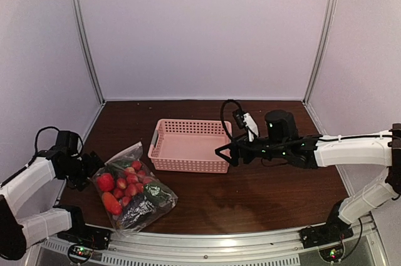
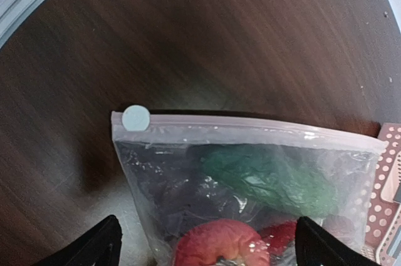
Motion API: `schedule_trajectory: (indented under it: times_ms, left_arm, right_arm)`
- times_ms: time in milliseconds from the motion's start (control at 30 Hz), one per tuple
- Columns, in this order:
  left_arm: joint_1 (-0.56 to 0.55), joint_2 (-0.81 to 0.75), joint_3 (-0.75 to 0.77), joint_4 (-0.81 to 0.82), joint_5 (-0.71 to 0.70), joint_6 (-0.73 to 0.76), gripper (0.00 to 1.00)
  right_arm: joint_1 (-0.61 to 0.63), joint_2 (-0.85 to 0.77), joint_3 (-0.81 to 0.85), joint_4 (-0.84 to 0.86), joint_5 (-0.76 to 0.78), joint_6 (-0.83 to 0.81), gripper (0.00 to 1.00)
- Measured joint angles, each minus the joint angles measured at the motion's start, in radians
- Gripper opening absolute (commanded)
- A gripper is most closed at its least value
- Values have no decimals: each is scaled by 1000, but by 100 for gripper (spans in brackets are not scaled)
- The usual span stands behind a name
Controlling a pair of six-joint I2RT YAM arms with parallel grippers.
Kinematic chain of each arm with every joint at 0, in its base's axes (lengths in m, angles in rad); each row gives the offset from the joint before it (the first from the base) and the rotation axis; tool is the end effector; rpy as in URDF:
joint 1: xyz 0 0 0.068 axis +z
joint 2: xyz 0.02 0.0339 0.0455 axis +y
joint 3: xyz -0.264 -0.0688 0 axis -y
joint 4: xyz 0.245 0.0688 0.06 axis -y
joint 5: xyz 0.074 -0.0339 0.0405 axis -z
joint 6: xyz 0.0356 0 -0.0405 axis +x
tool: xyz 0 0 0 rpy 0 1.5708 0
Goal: Open the zip-top bag and remove the fake food
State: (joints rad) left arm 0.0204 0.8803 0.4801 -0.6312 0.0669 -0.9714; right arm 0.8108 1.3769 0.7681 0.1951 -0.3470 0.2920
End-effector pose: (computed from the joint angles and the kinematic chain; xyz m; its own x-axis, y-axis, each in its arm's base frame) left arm 0.1571 0.0008 0.1829 -0.4955 -0.8341 -0.2424 -0.7004 0.5487 -0.4564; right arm 0.1999 0.2278 0.2385 -0.5232 -0.1575 -0.8375 -0.7785 0.4882 0.3945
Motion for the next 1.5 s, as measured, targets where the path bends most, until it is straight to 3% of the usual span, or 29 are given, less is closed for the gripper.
schedule_trajectory:
  times_ms: [300, 633, 867, 1167, 1500]
  left_arm:
    - [18, 97, -93, 178, 43, -42, 79]
    - [20, 135, -126, 311, -5, -65, 25]
    - [20, 137, -102, 317, -52, -50, 2]
    - [20, 56, -14, 310, -75, -8, 0]
    - [20, -73, 204, 209, -91, 133, 0]
  right_arm:
    - [0, 6, 0, 4, -7, 1, 100]
    - [-7, 10, 0, -2, -9, -1, 100]
    - [-11, 10, 0, -4, -9, -1, 100]
    - [-20, -6, 0, -20, -8, -1, 100]
    - [-24, -43, 0, -22, -9, 0, 100]
